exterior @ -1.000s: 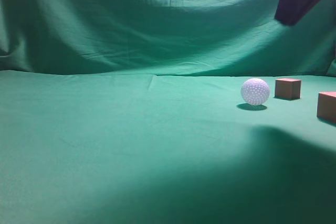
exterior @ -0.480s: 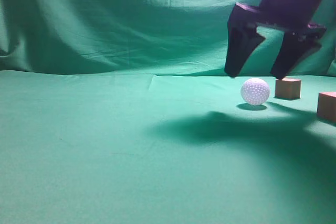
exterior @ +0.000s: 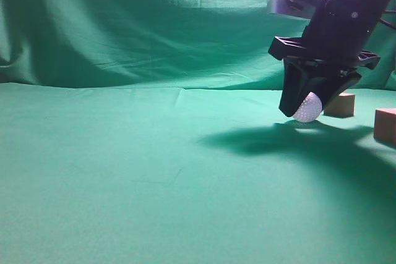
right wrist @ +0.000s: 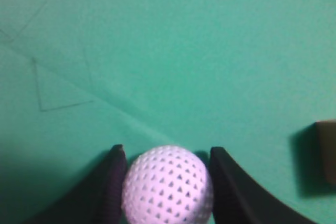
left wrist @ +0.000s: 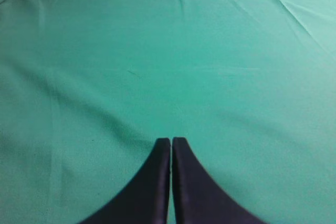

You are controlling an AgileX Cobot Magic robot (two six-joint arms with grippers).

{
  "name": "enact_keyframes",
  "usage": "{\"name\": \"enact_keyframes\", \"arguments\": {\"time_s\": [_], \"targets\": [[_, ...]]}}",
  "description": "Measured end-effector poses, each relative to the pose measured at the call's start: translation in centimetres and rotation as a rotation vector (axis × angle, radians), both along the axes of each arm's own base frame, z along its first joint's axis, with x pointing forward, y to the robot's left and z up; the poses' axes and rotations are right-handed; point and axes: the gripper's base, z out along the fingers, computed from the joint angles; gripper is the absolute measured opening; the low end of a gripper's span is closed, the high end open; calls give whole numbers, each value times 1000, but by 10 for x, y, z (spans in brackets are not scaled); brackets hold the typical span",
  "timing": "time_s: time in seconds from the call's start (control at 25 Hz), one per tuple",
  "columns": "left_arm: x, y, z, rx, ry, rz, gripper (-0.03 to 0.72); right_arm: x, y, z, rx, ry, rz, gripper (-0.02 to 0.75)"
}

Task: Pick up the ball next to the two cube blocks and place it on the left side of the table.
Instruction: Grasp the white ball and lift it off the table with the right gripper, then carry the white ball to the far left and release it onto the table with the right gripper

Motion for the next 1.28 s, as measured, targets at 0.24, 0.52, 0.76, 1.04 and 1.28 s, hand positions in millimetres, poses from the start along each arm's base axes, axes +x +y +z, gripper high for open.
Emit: {"name": "enact_keyframes", "arguments": {"time_s": [0.24, 0.52, 0.76, 1.04, 1.28], "targets": [[0, 0, 0, 0, 0, 0, 0, 12, 20, 30, 141, 16, -7, 333], [0, 0, 0, 0, 0, 0, 0, 16, 128, 110, 366, -234, 263, 333], [0, 0, 0, 0, 0, 0, 0, 13, 237, 100, 453, -367, 411, 333], [0, 0, 0, 0, 0, 0, 0, 7, 309, 21, 430, -401, 552, 333], [0, 0, 0, 0, 0, 0, 0, -1, 330, -20, 388, -473, 587, 333]]}}
